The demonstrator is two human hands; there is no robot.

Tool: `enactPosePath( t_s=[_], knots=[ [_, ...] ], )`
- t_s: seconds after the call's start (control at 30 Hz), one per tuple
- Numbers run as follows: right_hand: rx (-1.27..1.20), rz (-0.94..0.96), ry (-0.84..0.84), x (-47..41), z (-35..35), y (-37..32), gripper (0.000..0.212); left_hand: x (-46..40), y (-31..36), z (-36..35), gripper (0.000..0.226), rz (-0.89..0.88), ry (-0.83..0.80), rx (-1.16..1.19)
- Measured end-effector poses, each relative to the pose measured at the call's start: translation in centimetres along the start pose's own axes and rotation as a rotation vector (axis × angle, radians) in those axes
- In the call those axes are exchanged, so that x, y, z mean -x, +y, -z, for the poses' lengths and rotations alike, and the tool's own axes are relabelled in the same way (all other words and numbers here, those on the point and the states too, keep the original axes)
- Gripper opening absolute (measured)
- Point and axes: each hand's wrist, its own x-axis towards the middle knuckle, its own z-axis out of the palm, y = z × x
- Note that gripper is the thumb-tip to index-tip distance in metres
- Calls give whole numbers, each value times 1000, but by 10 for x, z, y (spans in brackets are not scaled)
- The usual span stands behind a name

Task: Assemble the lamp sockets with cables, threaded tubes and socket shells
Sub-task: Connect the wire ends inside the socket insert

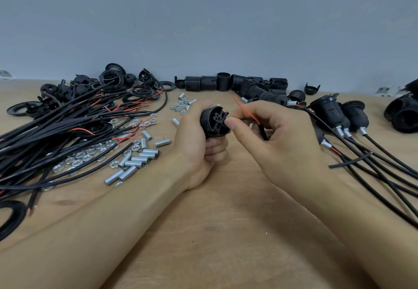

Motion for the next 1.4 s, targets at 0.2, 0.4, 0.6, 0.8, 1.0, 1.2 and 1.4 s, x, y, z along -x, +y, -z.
enactPosePath(
  t_s=[0.2, 0.4, 0.6, 0.8, 1.0, 1.2, 1.4],
  knots=[
    [-6, -7, -8, 1, -1, 2, 8, 1, 0, 0, 44, -1, -16, 38],
    [-40, -31, -24, 2, -1, 2, 14, 3, -1, 2, 42, -31, -3, 22],
    [-25, 51, -113, -4, 7, -1, 15, 2, 2, 1, 39, -21, -6, 21],
    [70, 125, -59, -5, 6, 4, 23, 2, 1, 1, 57, -6, -8, 3],
    [-99, 25, -49, -4, 8, 5, 19, 3, 1, 0, 53, 5, -28, -41],
    [48, 193, -56, -6, 11, 4, 12, 3, 1, 1, 51, 0, -12, -20],
    [80, 202, -77, -7, 12, 4, 7, 1, 0, 0, 44, -16, 16, -35]
  ],
)
